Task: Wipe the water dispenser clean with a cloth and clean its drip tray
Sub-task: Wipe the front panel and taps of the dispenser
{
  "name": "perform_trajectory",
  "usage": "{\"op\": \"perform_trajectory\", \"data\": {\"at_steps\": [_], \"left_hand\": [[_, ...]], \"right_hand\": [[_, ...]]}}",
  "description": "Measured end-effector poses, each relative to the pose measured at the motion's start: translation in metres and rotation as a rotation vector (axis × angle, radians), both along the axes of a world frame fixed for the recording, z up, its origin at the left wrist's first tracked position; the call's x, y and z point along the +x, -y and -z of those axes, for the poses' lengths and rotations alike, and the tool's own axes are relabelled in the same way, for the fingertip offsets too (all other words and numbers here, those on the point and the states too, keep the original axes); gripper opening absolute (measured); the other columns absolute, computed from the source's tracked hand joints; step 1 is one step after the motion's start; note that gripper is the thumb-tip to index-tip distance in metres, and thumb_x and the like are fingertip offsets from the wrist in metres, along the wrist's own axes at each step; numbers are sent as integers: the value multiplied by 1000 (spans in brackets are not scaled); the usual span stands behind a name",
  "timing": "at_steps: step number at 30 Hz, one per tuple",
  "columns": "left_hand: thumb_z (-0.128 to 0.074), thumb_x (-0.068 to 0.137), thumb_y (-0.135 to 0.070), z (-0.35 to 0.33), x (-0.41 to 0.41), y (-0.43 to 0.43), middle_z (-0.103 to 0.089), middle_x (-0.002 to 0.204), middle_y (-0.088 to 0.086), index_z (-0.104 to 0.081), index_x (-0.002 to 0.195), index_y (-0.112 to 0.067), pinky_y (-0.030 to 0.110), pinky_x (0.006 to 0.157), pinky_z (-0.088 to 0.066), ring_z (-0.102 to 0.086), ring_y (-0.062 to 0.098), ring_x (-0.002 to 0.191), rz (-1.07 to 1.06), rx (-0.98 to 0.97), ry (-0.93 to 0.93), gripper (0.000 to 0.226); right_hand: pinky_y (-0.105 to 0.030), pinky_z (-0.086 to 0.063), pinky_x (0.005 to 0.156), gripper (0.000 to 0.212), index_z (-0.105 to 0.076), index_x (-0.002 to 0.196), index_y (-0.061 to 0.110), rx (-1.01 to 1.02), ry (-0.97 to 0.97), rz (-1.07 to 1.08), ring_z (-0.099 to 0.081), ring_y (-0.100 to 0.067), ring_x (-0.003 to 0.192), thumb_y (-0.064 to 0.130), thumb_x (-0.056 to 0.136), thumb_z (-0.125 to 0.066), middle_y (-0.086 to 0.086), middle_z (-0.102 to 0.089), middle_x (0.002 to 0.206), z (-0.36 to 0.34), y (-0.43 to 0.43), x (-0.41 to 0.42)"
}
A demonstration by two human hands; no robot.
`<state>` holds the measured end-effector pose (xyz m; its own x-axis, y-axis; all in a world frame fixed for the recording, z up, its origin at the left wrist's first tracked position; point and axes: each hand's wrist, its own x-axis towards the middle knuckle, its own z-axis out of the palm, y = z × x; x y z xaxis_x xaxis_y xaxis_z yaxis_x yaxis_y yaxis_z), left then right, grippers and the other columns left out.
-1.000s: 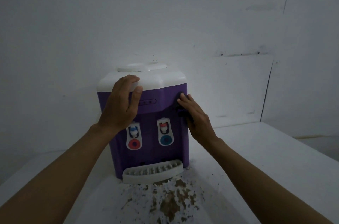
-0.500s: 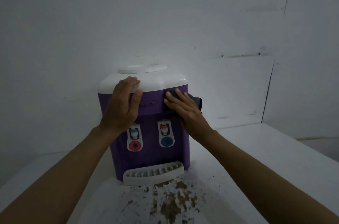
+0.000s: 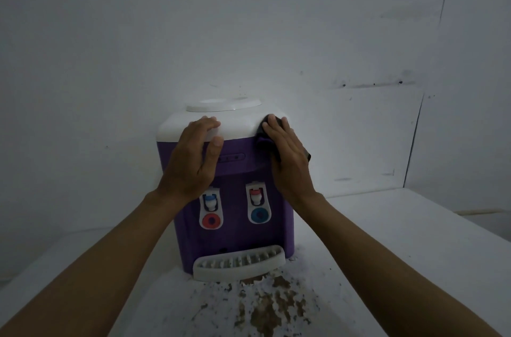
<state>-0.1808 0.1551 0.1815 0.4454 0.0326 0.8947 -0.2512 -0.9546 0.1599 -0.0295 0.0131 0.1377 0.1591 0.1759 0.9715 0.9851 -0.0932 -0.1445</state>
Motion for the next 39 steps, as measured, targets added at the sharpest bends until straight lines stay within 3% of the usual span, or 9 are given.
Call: {"op": "perform_trajectory", "data": {"at_steps": [4, 11, 15, 18, 21, 24, 27, 32, 39], "left_hand": [[-29, 100, -41, -1, 0, 0, -56, 130, 15, -51, 129, 0, 36, 108, -39, -49, 25, 126, 21, -9, 15, 55], [-26, 101, -42, 1, 1, -1, -56, 131, 15, -50, 130, -1, 27, 109, -36, -49, 21, 126, 24, -13, 15, 56], [-26, 100, -43, 0, 0, -5, -55, 134, 13, -50, 131, -2, 34, 110, -37, -47, 22, 130, 38, -32, -1, 57], [-24, 100, -45, 1, 0, -6, -54, 135, 12, -50, 132, -3, 35, 110, -37, -46, 22, 131, 29, -31, -1, 59], [-25, 100, -45, 1, 0, -5, -55, 135, 13, -50, 132, -2, 37, 110, -39, -47, 23, 130, 36, -36, -5, 59], [-22, 101, -53, 2, -1, -7, -54, 135, 13, -49, 132, -2, 34, 110, -38, -47, 22, 130, 46, -24, -3, 66], [-21, 100, -56, 5, 1, -11, -53, 135, 13, -48, 132, -2, 29, 111, -35, -44, 17, 131, 44, 0, 21, 68], [-23, 102, -51, 10, -2, -20, -52, 134, 14, -48, 132, -3, 39, 111, -37, -43, 19, 131, 6, -15, 53, 62], [-25, 103, -42, 15, -11, -27, -51, 135, 13, -44, 135, -4, 44, 104, -45, -48, 19, 124, 3, -30, 56, 53]], "right_hand": [[-50, -30, 112, 44, -48, 136, 4, -17, 45, 5, -27, -28, 141, 2, 92, -51, -11, -43, 145, -14, -14, -19], [-42, -23, 116, 44, -49, 135, 4, -199, 285, -9, -28, -27, 141, 7, 92, -55, -11, -43, 145, -15, -11, -27], [-41, -30, 114, 39, -52, 132, 4, -28, 68, 22, -33, -20, 138, 2, 93, -52, -10, -48, 141, -21, 0, -10], [-21, -30, 111, 34, -53, 127, 3, 62, -38, 21, -38, -1, 129, -2, 94, -49, -7, -54, 133, -28, 10, 1], [-18, -35, 107, 34, -51, 130, 4, 133, -233, 4, -48, -6, 120, 1, 96, -47, -8, -57, 130, -31, 16, 11], [-17, -33, 109, 37, -48, 134, 6, 163, -304, 1, -44, -5, 124, 3, 97, -47, -1, -53, 134, -24, 12, 6], [-32, -29, 114, 39, -49, 133, 7, 156, -217, -16, -34, -14, 137, -2, 95, -48, 3, -43, 141, -12, 0, -9], [-35, -22, 116, 43, -52, 132, 6, 80, -96, 0, -29, -26, 140, -2, 90, -55, -9, -46, 143, -18, -27, -39], [-46, -21, 116, 45, -52, 134, 7, -195, 328, 65, -26, -29, 142, 2, 90, -60, -9, -43, 145, -18, -35, -46]]}}
